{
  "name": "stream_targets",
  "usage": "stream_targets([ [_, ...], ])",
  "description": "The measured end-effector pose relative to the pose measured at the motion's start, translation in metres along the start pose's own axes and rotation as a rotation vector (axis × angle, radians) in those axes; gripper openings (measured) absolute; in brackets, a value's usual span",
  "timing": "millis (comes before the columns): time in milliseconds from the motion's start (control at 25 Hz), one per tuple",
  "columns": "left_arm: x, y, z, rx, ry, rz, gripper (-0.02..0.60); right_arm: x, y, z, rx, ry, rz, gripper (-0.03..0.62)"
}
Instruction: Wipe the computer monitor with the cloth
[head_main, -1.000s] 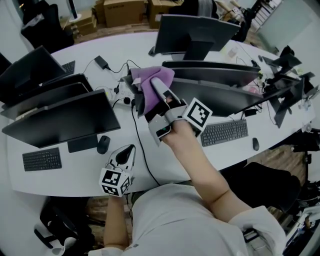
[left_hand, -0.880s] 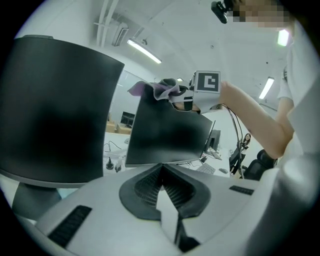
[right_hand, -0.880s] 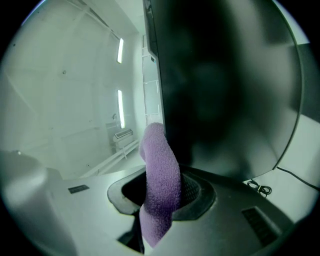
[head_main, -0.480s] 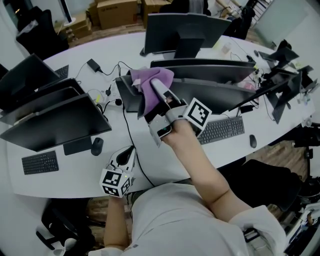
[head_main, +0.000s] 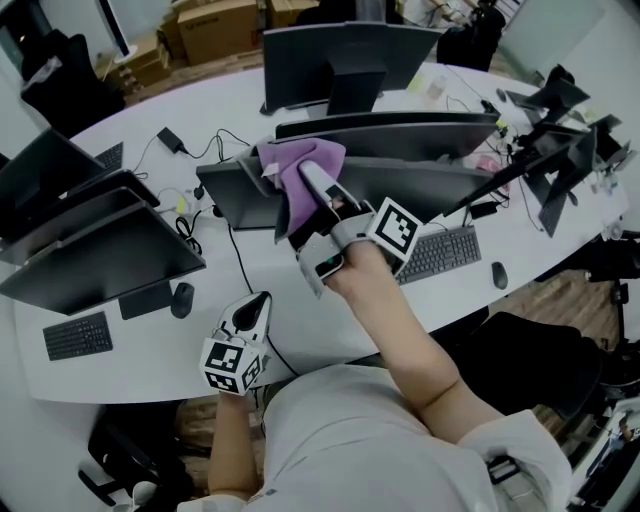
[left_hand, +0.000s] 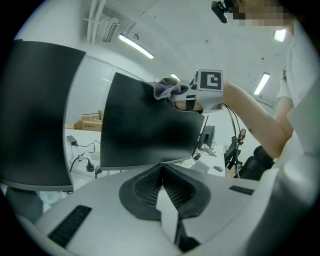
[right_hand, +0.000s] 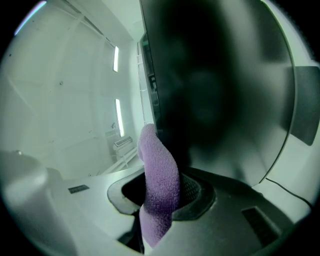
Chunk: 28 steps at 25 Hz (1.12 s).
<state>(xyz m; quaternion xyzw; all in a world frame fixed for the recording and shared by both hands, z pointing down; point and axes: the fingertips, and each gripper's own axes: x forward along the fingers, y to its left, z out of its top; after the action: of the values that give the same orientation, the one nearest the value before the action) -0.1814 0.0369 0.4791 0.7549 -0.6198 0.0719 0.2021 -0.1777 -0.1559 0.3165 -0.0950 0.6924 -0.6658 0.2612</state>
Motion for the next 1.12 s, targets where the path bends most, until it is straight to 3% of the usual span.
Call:
stream_targets([
  [1120, 0.068, -0.085, 0.008, 0.048, 0.02, -0.084, 0.003, -0.081, 0.023, 0.113, 0.012, -0.116, 0.023, 0.103],
])
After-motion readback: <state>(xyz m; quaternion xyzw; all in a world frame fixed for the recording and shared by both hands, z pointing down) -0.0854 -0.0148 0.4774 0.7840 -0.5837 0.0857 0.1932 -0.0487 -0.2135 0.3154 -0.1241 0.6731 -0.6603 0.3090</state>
